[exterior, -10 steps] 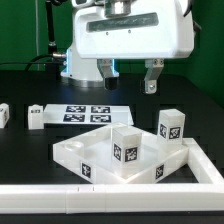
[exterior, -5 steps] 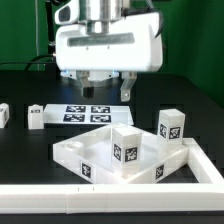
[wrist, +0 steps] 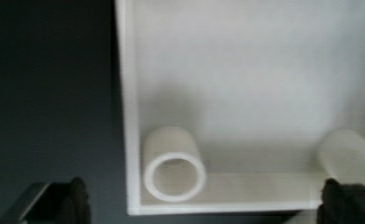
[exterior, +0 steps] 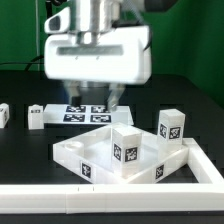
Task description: Assemble square table
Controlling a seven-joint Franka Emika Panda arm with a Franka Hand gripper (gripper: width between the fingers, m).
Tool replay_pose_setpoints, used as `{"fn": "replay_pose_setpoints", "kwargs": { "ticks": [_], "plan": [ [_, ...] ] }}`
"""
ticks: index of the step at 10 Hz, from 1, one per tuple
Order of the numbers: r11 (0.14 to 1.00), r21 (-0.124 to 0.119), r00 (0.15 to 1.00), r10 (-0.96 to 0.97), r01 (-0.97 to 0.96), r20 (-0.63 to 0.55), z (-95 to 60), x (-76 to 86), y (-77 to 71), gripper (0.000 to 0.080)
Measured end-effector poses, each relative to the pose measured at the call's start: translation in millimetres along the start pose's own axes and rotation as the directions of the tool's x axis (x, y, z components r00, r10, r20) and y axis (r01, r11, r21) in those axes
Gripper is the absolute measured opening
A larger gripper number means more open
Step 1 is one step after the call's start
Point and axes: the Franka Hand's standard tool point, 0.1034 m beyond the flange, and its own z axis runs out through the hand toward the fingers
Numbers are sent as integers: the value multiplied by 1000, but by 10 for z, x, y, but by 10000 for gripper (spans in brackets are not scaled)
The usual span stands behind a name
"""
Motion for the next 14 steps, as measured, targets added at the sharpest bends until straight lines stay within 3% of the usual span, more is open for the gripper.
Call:
{"fn": "replay_pose_setpoints", "kwargs": {
  "ticks": [4,7,10,11,12,14],
  "plan": [
    [998,-61,1000,-14,15,10,343,-112,182,649],
    [997,-74,999,-28,29,19,444,-174,161,649],
    [997,-72,999,-34,36,18,444,-172,126,231],
    [997,-72,999,-35,37,18,444,-171,127,231],
    [997,-72,999,-36,37,17,442,-162,132,63],
    [997,-74,999,-31,32,14,442,-142,153,57]
  ]
}}
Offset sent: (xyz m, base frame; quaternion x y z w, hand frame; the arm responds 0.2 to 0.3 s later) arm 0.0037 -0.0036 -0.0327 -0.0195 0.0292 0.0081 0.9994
